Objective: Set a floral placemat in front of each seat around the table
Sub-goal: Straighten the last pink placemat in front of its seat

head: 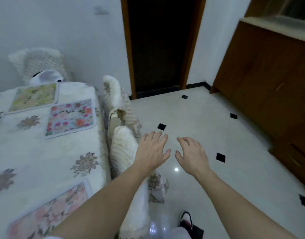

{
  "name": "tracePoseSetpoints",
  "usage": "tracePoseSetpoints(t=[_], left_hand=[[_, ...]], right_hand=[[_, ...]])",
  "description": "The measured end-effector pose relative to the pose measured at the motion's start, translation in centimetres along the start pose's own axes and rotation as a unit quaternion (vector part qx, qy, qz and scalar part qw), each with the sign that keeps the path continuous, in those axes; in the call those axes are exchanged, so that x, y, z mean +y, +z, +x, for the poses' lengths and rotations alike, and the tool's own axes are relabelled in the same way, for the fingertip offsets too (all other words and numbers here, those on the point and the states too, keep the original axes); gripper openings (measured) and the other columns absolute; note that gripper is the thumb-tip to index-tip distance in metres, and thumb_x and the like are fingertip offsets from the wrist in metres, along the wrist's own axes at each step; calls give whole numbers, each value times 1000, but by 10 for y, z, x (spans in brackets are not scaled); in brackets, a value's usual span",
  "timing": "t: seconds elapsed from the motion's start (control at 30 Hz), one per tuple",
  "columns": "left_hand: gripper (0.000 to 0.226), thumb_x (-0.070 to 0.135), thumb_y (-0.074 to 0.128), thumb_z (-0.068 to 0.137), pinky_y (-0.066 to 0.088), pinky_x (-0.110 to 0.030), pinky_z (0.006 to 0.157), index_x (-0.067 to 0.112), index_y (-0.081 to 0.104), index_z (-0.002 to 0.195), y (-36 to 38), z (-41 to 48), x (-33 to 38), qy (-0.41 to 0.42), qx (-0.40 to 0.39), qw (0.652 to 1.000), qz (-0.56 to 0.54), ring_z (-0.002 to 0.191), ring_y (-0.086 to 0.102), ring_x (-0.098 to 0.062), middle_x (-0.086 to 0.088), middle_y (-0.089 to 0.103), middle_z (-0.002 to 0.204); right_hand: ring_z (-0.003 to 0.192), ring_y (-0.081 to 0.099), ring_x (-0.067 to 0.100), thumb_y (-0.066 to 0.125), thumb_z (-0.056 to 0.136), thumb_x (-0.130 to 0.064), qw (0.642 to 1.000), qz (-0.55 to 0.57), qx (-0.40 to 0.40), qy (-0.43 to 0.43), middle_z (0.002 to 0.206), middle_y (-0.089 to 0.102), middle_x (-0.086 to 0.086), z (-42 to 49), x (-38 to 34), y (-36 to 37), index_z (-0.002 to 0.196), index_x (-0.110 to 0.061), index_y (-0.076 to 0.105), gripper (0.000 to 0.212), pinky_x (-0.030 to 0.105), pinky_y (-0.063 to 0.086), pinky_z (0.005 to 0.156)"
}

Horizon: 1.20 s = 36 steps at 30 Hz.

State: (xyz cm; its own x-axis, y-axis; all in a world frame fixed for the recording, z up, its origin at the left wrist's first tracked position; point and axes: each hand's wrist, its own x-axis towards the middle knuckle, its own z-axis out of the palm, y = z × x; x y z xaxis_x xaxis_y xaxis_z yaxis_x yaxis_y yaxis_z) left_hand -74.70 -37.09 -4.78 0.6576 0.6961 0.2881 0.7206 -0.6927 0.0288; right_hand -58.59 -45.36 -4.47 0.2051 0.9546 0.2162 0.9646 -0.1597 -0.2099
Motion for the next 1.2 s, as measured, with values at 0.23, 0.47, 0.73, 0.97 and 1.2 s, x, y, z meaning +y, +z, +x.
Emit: tracePoseSetpoints(t=[0.23,0.47,0.73,0.97,1.2], left_hand=[[53,51,42,92,45,-44,96,19,54,132,-9,-46,-119,-230,9,972,47,118,53,-28,-5,59,131],[48,47,43,91,47,-44,95,20,59,127,-19,-121,-168,-471,-24,877,96,116,57,-28,-4,62,129],[57,54,35,94,40,-43,107,24,43,141,-21,-203,-134,-736,-55,672,67,133,45,-24,-1,48,146],[57,55,35,94,43,-43,103,22,44,140,0,-277,-76,-875,-9,482,46,130,45,-24,-1,49,144],[55,57,46,91,49,-43,86,22,46,133,25,-310,-37,-947,42,317,34,118,46,-29,-7,45,134]], right_hand=[[110,57,26,63,82,-27,975,62,-49,-209,117,63,4,110,-115,47,122,-17,60,41,42,44,97],[105,59,26,64,81,-25,886,104,-110,-438,114,65,6,160,-228,92,123,-14,60,44,41,48,90],[102,60,24,59,86,-31,750,113,-209,-617,119,64,7,142,-316,143,129,-17,56,46,37,51,84],[102,52,28,50,93,-30,657,83,-296,-688,120,55,11,91,-379,192,136,-16,46,46,41,51,78],[102,53,36,53,92,-28,645,76,-357,-671,120,50,17,47,-408,230,131,-13,50,41,46,52,78]])
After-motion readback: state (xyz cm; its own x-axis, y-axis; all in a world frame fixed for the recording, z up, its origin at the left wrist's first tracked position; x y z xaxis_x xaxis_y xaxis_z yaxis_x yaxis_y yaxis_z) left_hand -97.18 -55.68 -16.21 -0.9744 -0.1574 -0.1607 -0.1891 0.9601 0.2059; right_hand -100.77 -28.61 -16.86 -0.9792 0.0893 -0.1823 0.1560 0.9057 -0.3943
